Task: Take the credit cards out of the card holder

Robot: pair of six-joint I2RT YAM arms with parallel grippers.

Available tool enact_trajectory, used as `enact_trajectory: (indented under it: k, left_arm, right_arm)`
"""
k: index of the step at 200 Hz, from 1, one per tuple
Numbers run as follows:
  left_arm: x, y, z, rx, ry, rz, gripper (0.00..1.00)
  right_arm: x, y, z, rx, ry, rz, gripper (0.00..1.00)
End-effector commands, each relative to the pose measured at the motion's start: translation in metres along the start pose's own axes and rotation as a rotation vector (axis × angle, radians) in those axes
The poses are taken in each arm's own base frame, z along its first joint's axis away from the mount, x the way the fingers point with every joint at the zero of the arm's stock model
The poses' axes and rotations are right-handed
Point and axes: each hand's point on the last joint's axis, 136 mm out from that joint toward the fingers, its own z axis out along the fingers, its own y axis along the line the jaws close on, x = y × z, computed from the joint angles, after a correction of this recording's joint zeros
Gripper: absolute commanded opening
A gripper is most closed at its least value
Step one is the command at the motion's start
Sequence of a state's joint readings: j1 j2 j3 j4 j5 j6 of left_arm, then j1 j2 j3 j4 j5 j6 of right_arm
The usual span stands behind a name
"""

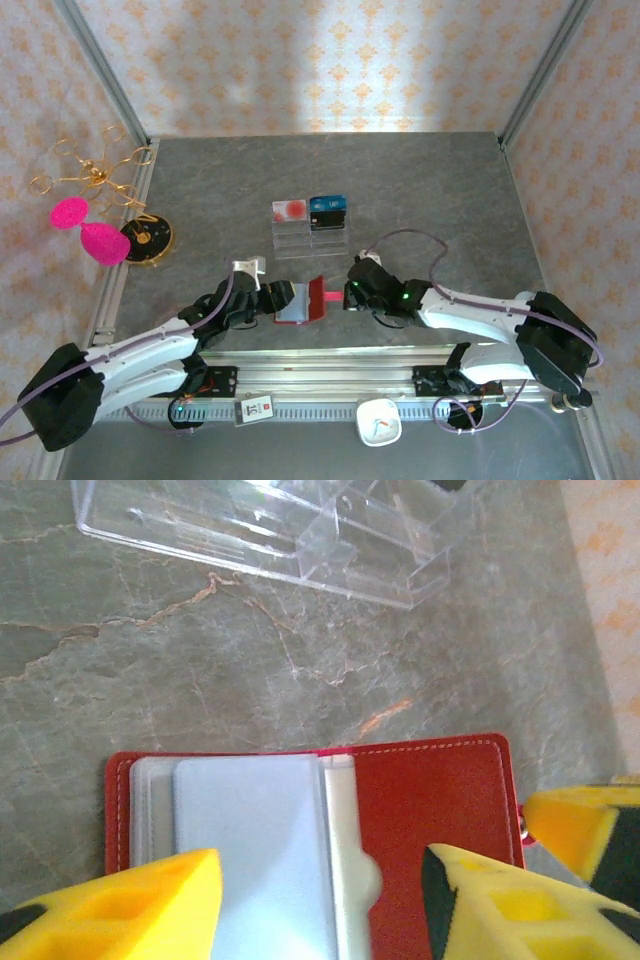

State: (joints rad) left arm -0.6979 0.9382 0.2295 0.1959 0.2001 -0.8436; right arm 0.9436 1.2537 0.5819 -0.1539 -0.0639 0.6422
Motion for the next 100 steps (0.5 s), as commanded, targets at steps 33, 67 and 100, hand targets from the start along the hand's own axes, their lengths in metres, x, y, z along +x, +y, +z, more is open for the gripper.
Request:
enact_trajectory:
  k: [33,67,100]
  left_arm:
    - [0.004,-0.020,0.017,0.064,0.028,0.022,0.44]
    - [0.005,-0.028,0.020,0.071,0.041,0.043,0.44]
    - [0.006,-0.032,0.023,0.077,0.049,0.054,0.44]
  right_arm:
    - [0.008,-0.051,0.019,0.221,-0.017,0.019,0.00]
    - [0.011,-0.060,0.023,0.271,-0.013,0.017,0.15]
    - [-0.005,-0.046,0.005,0.202,-0.076,0.009,0.36]
